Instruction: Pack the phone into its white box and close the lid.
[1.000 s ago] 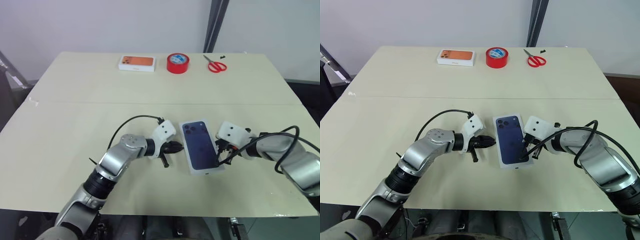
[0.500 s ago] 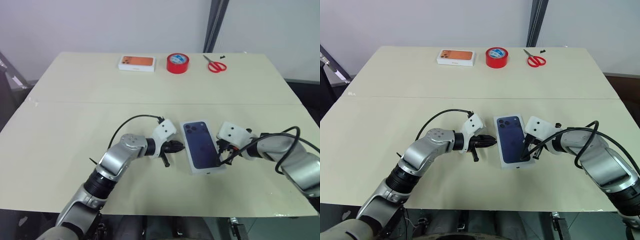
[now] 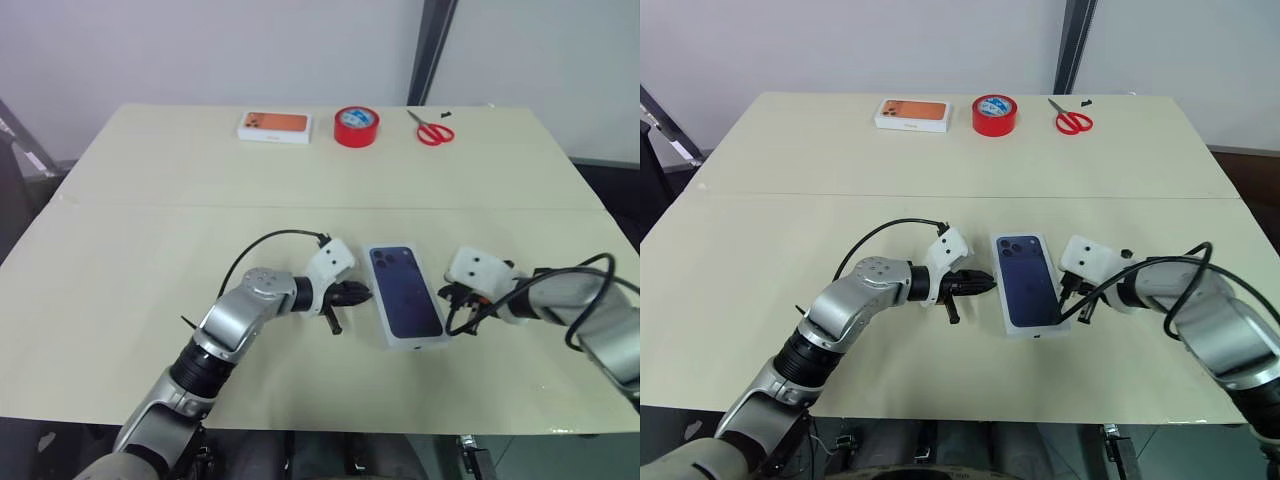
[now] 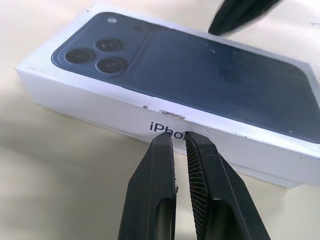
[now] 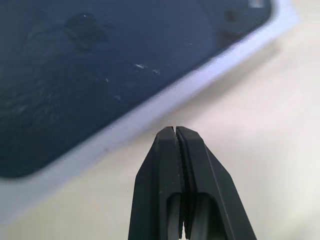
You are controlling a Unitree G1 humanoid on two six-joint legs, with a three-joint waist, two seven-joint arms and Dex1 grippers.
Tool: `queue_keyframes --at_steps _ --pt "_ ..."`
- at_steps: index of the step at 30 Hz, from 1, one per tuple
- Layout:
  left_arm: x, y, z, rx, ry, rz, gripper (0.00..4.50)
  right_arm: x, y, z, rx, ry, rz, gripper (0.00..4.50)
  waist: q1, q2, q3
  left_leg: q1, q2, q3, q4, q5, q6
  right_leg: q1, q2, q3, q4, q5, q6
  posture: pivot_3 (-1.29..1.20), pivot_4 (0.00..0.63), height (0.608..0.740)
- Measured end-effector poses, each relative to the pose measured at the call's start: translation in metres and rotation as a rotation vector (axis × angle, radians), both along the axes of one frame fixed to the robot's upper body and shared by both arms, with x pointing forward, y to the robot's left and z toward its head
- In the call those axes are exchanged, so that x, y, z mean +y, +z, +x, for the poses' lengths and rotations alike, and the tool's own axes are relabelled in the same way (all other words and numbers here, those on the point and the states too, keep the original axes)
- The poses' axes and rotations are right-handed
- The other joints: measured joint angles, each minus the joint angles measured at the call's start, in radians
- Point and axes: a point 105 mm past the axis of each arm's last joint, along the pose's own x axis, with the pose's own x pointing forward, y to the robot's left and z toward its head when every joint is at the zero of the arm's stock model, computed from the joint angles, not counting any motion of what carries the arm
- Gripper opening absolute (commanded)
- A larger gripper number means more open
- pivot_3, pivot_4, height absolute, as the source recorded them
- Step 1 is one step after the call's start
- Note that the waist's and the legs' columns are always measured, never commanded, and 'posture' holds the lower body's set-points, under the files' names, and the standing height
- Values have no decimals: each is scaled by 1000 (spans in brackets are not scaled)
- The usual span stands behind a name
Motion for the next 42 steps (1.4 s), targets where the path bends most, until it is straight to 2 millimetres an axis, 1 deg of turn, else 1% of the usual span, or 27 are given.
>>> queue_keyframes --at_steps 2,6,8,9,11,13,14,15,17,20,26,28,31,32,33,35,37,38,39,40,42 --pt "2 -1 1 -1 1 6 468 -3 7 -2 -9 9 24 60 0 0 0 0 0 0 0 0 0 0 0 0 0 0 0 0 150 733" --pt "8 0 2 8 3 1 468 -3 19 -9 -1 35 101 60 -3 0 0 1 0 0 0 0 0 1 0 0 1 0 0 0 150 733" --pt "12 12 10 28 37 -68 468 3 25 -15 6 61 141 60 -2 0 0 1 1 0 0 0 0 1 1 0 1 0 0 0 150 733" --pt "13 23 16 22 56 -108 468 8 25 -19 19 83 156 60 -1 0 0 1 1 0 1 0 0 1 1 0 1 0 0 0 150 733" --pt "11 45 28 -13 76 -154 468 15 18 -29 58 116 166 60 1 0 0 1 1 -1 3 -1 1 2 1 -1 1 0 0 0 150 733" --pt "6 58 36 -41 84 -169 468 22 8 -36 96 134 168 60 3 0 0 0 1 -1 8 -3 6 3 1 -1 1 -1 1 0 150 733" --pt "2 60 37 -44 81 -175 468 25 3 -38 109 140 173 60 5 0 0 0 0 -1 10 -4 7 4 1 -1 1 -1 2 0 150 733" --pt "-5 57 38 -38 75 -163 468 27 -1 -40 121 140 176 60 6 0 0 -1 0 -1 11 -4 7 4 0 -1 1 -1 2 0 150 733" --pt "-14 45 40 -16 72 -109 468 28 -9 -42 140 132 165 60 9 0 0 -1 -1 0 12 -5 7 5 0 0 1 -1 2 0 150 733" --pt "-24 14 42 17 61 37 468 29 -17 -42 143 123 143 60 12 0 0 0 -1 0 13 -5 8 5 0 0 1 -1 2 0 150 733" --pt "-31 9 45 -15 31 106 468 27 -22 -43 135 113 122 60 18 -1 -1 2 0 -1 13 -5 9 9 0 0 -1 -1 3 0 150 733" --pt "-32 8 45 -13 28 106 468 27 -23 -44 131 119 117 60 19 -2 -2 3 0 -1 12 -6 9 10 0 0 -1 -1 3 0 150 733" --pt "-30 12 51 -11 75 60 468 27 -20 -40 104 116 135 60 17 -2 -2 3 0 0 13 -6 9 10 0 0 -1 -1 3 0 150 733" --pt "-23 16 55 -16 115 19 468 27 -16 -31 64 96 171 60 12 -3 -2 3 0 0 13 -6 9 9 0 1 -1 -1 3 0 150 733" --pt "-12 24 60 -36 158 -32 468 26 -7 -19 -6 67 216 60 3 -3 -1 2 0 0 13 -6 9 6 1 2 1 -1 3 0 150 733" --pt "15 44 69 -105 242 -109 468 17 15 2 -135 10 272 60 -5 -2 -1 1 1 0 12 -5 8 3 1 2 4 -1 3 0 150 733" --pt "42 62 69 -183 302 -159 468 5 32 17 -212 -49 329 60 -6 -1 -1 2 1 0 11 -5 8 4 2 2 4 -1 3 0 150 733" --pt "57 67 65 -213 329 -174 468 0 38 24 -235 -77 377 60 -8 -1 -1 2 1 0 11 -5 8 4 2 2 4 -1 3 0 150 733" --pt "74 67 59 -229 360 -180 468 -9 43 29 -251 -110 418 60 -6 -1 -2 2 1 1 11 -5 8 4 1 2 4 -1 3 0 150 733" --pt "98 65 52 -234 401 -176 468 -16 47 35 -255 -139 471 60 -10 0 -2 2 1 1 11 -5 7 3 1 3 4 -1 3 0 150 733" --pt "150 52 39 -217 521 -119 468 -38 50 41 -259 -211 533 60 -8 0 -1 2 2 1 10 -5 7 4 1 2 4 -1 3 0 150 733"
